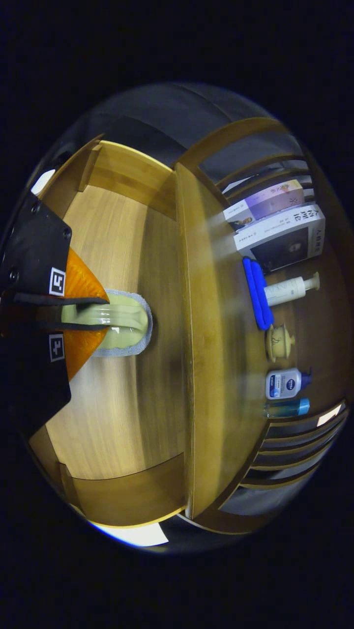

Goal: Pull open the drawer, take out the items inside it, and place them on the countertop above the cabinet.

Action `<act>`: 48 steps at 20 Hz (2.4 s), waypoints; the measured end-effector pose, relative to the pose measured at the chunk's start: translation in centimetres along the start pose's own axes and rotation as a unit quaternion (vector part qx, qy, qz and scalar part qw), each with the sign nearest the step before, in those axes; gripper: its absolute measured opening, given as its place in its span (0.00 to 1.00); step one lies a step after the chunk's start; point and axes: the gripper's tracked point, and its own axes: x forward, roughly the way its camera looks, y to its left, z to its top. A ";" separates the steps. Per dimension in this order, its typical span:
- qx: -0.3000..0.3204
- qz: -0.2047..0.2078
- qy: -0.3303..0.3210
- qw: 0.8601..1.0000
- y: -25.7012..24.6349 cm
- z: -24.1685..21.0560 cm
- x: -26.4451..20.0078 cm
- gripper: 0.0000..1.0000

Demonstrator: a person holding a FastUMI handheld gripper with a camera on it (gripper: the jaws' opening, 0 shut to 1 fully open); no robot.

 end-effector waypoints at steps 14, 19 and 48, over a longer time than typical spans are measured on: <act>0.046 0.068 -0.102 0.991 2.3 6.9 -7.7 0.14; 0.038 0.064 -0.125 0.989 2.5 10.7 -7.4 0.14; 0.097 0.017 -0.159 0.982 -1.0 21.4 0.8 0.65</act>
